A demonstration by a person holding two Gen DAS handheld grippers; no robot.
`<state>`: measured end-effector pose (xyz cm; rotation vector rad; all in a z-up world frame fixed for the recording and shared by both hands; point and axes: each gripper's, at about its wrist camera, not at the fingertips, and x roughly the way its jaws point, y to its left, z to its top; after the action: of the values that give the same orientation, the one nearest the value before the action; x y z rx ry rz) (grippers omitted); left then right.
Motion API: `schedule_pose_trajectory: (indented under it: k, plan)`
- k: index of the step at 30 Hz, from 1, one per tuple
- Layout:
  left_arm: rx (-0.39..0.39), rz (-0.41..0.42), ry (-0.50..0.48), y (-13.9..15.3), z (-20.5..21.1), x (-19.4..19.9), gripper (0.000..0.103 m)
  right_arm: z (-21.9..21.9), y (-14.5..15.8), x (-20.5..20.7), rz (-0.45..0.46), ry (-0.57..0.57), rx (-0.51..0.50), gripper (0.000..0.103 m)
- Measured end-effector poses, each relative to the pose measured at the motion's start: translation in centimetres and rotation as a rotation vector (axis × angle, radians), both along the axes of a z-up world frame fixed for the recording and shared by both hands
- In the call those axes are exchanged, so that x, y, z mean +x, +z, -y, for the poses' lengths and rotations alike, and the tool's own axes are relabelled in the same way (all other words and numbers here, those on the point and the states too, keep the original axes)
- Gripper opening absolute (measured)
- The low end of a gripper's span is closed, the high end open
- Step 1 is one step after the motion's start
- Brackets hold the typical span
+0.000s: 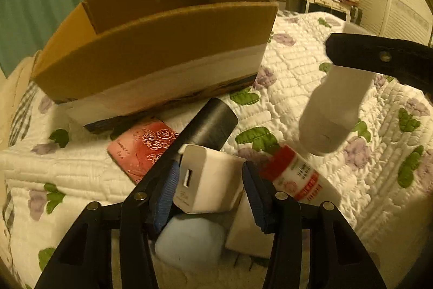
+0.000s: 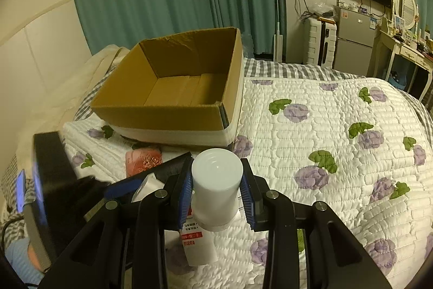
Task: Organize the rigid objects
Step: 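Grasp the white charger with the left tool while the right tool grasps the white bottle, then carry both items into the box and open both tools to drop them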
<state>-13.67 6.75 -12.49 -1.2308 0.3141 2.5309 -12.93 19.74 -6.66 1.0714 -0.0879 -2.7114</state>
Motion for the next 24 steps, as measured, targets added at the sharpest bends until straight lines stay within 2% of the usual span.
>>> schedule_pose_trajectory:
  k: [4,8,12,15,16,20,24]
  plan:
    - [0.018,0.009,-0.043,0.7,0.4,0.5,0.051,-0.2,0.1,0.3,0.000,-0.006,-0.001,0.032]
    - [0.106,0.023,-0.140,2.1,0.8,1.7,0.051,-0.6,0.4,0.6,-0.003,-0.019,-0.016,0.032]
    - [0.035,-0.002,-0.124,1.3,0.4,0.4,0.050,-0.6,0.5,0.8,-0.004,-0.019,-0.017,0.032]
    - [0.105,0.077,-0.128,0.0,0.8,-1.1,0.042,-0.6,0.4,0.9,-0.003,-0.016,-0.022,0.032]
    - [0.106,0.081,-0.127,0.0,0.8,-1.1,0.035,-0.7,0.3,0.8,0.000,-0.017,-0.026,0.032]
    - [0.096,0.073,-0.139,0.5,1.4,-1.4,0.033,-0.8,0.2,0.8,0.002,-0.019,-0.028,0.032]
    - [0.091,0.046,-0.100,2.0,1.9,-0.6,0.030,-0.6,0.6,1.1,-0.009,-0.019,-0.009,0.032]
